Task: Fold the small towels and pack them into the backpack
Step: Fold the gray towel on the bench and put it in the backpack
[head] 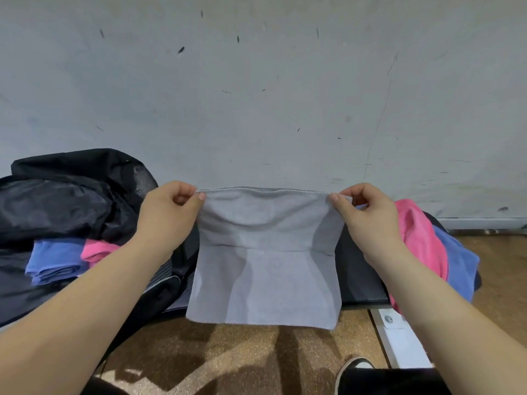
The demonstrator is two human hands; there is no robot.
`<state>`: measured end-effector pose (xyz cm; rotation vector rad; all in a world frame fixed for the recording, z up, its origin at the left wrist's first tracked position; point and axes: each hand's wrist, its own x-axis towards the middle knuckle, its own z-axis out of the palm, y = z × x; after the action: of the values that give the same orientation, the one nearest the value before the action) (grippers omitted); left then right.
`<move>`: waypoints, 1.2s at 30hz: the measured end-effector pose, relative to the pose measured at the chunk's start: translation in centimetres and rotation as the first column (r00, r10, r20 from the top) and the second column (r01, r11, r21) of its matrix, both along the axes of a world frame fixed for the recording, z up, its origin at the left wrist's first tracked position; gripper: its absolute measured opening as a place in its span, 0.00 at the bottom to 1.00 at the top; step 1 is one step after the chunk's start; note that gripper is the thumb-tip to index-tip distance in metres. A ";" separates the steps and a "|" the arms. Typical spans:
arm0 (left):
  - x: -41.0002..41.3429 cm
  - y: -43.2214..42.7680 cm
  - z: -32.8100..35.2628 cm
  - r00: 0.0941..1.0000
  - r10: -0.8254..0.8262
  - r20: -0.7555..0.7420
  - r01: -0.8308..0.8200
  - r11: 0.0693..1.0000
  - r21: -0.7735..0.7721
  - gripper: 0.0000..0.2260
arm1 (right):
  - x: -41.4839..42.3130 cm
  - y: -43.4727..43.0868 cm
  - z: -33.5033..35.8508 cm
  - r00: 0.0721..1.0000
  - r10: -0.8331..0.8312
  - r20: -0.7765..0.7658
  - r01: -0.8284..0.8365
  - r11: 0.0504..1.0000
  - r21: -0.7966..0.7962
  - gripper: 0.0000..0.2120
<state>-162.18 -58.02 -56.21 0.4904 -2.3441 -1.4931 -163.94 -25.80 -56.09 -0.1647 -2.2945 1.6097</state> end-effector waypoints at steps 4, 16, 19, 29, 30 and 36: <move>-0.8 -0.1 -0.6 0.997 -0.070 0.020 0.063 0.969 0.238 0.03 | -1.0 0.5 -0.4 1.000 0.014 0.014 -0.012 0.983 -0.182 0.05; 4.8 -3.1 -0.6 0.881 -0.373 0.290 0.386 0.922 0.012 0.05 | 3.2 4.7 -2.4 0.874 0.425 0.233 -0.468 0.867 0.173 0.03; 6.7 -3.4 -0.8 0.834 -0.433 0.343 0.476 0.878 -0.049 0.06 | 4.7 5.8 -2.1 0.772 0.553 0.314 -0.620 0.763 0.181 0.05; 8.2 -3.8 -1.9 0.589 -0.532 0.608 0.777 0.580 -0.246 0.13 | 5.5 4.8 -2.5 0.564 0.508 0.651 -0.810 0.495 0.315 0.05; 8.1 -3.8 -2.0 0.570 -0.519 0.637 0.796 0.542 -0.270 0.15 | 5.5 4.5 -2.5 0.516 0.507 0.691 -0.834 0.481 0.271 0.05; 5.4 -2.8 -2.5 0.795 -0.413 0.444 0.601 0.630 -0.491 0.11 | 2.9 4.3 -2.8 0.672 0.388 0.630 -0.670 0.681 0.296 0.15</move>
<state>-156.80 -60.78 -58.68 -0.1823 -3.1979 -0.7291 -161.01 -21.53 -58.86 0.3094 -3.3868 1.1800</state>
